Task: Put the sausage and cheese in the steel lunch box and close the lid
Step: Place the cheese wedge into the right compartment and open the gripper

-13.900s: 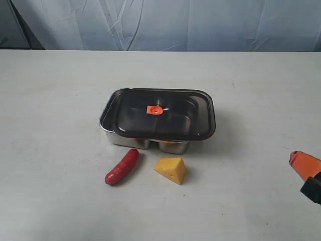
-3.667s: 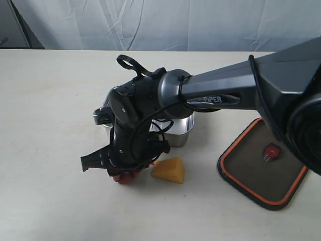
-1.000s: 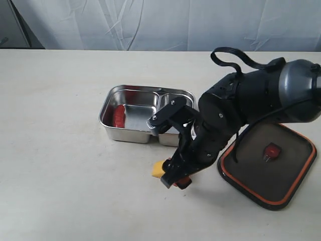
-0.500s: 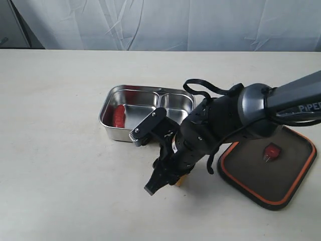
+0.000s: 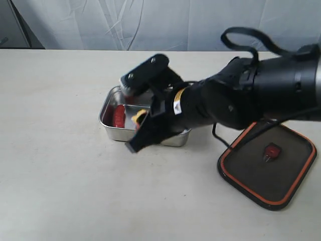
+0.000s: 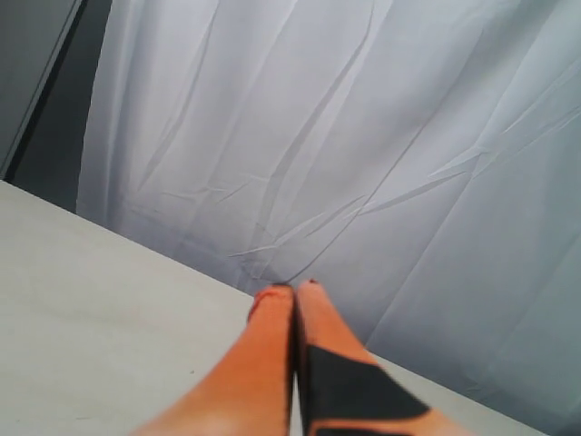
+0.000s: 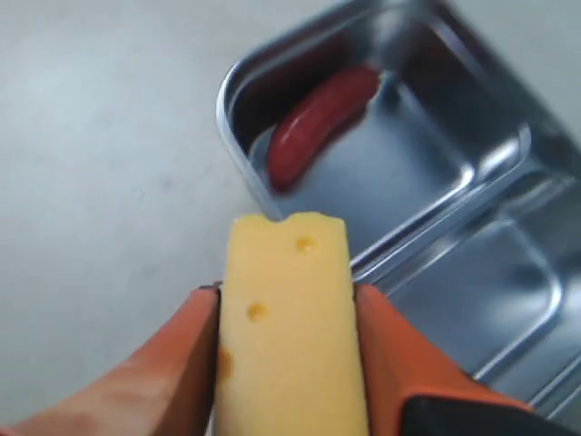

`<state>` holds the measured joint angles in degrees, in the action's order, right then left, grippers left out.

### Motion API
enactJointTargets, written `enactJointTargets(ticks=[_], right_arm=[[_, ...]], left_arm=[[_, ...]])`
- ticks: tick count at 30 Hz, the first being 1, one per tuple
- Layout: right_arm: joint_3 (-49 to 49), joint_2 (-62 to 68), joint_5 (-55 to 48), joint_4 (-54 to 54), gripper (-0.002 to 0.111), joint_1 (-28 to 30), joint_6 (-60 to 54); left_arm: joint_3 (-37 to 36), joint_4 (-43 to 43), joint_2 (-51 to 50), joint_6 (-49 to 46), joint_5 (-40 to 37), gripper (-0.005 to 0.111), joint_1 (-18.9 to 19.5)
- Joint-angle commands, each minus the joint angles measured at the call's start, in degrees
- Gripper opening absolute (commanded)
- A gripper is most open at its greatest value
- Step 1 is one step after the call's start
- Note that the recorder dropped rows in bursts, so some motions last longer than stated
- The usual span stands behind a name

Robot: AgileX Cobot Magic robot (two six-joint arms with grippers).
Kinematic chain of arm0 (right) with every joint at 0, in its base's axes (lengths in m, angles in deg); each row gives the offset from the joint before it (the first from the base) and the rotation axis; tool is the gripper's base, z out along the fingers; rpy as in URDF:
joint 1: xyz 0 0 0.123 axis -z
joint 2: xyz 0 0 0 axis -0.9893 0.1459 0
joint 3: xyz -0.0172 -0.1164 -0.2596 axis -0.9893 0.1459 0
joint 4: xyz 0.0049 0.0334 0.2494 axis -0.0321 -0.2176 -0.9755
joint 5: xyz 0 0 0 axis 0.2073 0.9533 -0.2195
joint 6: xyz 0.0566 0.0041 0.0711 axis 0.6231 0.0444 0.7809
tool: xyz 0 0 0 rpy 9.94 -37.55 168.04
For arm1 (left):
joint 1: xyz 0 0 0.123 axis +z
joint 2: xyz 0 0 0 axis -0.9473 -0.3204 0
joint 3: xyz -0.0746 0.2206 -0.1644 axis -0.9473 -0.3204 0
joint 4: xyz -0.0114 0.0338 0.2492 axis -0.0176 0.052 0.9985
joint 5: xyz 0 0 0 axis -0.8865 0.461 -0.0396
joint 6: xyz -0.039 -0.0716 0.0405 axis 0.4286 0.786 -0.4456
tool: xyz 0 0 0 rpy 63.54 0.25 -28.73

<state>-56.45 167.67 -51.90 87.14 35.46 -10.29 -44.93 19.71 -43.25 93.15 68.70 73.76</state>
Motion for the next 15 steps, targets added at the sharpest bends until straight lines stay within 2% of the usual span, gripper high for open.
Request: enactJointTargets(ticks=[1,8,15], right_arm=[[-4.5,3.6,0.6,0.9,-0.001,7.2,2.4],[-11.0,12.3,2.6,1.7,-0.001,12.2,2.4],[-13.5,17.4,1.0,1.3,-0.001,12.8,2.4]], left_arm=[[-0.2,0.5,0.2,-0.2,-1.6,0.000,-0.3],[-0.2,0.5,0.2,-0.2,-2.6,0.000,-0.3],[-0.2,0.7,0.2,-0.2,-3.0,0.000,-0.3]])
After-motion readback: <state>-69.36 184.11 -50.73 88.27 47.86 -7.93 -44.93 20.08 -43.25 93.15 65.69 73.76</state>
